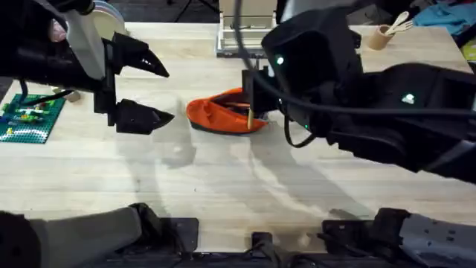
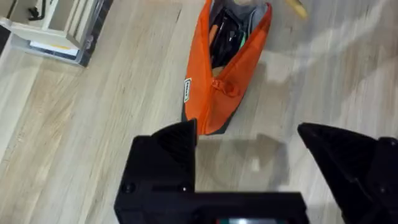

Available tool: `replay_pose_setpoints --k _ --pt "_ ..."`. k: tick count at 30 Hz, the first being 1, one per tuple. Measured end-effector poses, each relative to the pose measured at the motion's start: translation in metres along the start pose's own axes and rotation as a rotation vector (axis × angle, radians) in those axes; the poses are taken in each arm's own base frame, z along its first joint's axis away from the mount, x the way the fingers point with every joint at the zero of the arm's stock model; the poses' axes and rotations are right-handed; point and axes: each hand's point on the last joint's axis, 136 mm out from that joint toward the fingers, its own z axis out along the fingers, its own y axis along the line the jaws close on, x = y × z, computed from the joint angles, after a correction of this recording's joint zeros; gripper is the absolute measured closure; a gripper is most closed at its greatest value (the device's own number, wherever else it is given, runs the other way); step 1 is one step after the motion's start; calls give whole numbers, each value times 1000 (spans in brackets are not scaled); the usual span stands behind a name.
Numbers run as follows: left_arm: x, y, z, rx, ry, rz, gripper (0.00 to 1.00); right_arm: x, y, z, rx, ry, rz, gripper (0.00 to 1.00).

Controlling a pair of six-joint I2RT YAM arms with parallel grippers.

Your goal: Unzip the bag, pick up the pens from the table one at a time and place them inside, then zip the bag closed.

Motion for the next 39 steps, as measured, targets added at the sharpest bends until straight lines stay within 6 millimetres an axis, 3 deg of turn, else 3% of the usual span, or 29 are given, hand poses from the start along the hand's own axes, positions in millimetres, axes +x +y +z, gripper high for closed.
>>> replay_pose_setpoints --k 4,12,13,18,23,35,39 --pt "0 0 0 0 0 0 8 -8 9 1 -50 -26 -249 969" --pt "0 0 0 0 0 0 7 -1 22 1 -136 -30 -781 969" --pt "0 0 0 0 0 0 7 6 25 6 -154 -24 -962 969" --pt "0 0 0 0 0 0 7 32 33 25 -222 20 -1282 969" --pt "0 0 0 0 0 0 7 47 35 37 -250 54 -1408 969" --pt "0 0 0 0 0 0 7 89 32 70 -295 172 -1528 968" --pt "0 0 0 0 0 0 7 85 35 76 -285 143 -1528 968"
